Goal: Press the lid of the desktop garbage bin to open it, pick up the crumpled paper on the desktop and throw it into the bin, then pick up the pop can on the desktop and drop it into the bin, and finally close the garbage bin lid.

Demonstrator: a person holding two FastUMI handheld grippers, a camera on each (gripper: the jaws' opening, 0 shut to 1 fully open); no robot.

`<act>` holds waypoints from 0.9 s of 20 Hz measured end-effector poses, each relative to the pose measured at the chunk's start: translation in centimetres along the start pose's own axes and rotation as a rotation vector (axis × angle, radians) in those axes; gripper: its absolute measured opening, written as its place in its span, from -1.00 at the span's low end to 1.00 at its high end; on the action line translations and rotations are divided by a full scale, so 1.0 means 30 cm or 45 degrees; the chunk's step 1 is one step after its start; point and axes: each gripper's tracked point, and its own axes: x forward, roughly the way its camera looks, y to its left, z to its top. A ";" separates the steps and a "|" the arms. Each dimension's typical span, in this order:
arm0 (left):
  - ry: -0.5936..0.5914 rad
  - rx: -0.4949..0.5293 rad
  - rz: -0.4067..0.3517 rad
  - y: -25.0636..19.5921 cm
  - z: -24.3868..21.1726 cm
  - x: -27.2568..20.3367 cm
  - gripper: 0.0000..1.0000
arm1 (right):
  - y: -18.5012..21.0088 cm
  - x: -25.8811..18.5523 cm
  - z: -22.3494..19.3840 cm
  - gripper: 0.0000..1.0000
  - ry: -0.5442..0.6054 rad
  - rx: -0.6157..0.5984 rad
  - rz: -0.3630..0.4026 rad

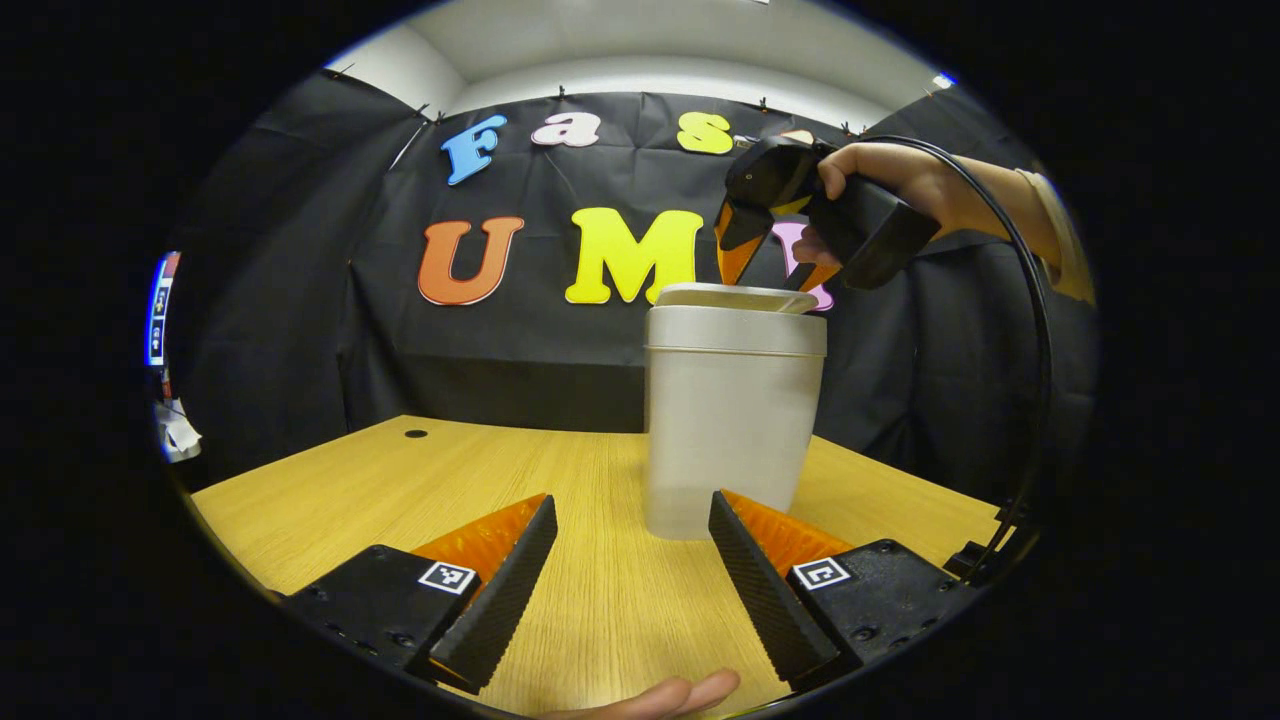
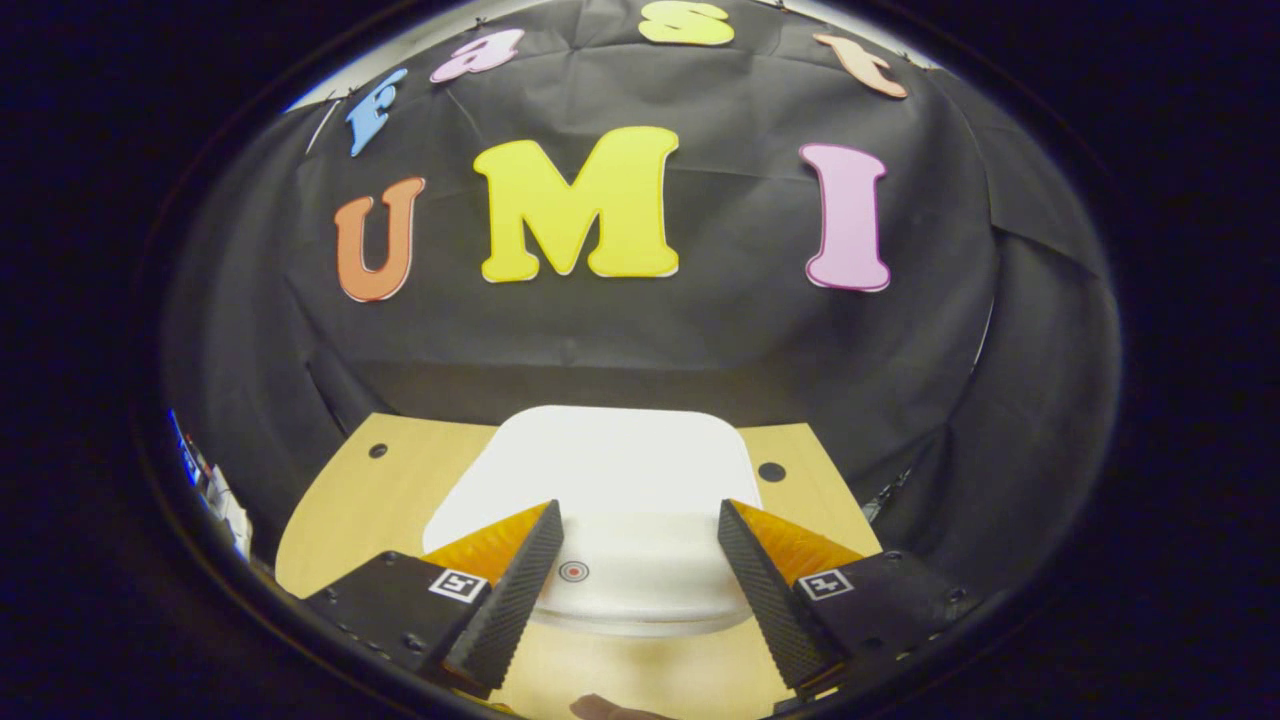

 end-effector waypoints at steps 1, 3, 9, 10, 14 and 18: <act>-0.003 0.004 0.004 0.002 0.000 -0.007 0.97 | 0.009 -0.002 -0.015 0.92 0.022 0.003 -0.001; -0.004 -0.012 0.007 0.013 0.005 -0.006 0.98 | 0.019 -0.010 -0.029 0.93 0.037 -0.008 -0.021; -0.040 -0.017 0.004 0.029 0.039 -0.024 0.97 | 0.035 -0.037 -0.054 0.94 0.021 0.020 -0.034; -0.053 -0.008 0.004 0.031 0.046 -0.027 0.97 | 0.034 -0.036 -0.055 0.94 0.005 0.043 -0.027; -0.078 -0.008 -0.019 0.013 0.059 -0.034 0.96 | 0.035 -0.032 -0.068 0.96 -0.078 0.013 -0.054; -0.051 0.007 0.003 0.032 0.031 -0.023 0.97 | 0.045 -0.010 -0.072 0.96 -0.150 0.008 -0.088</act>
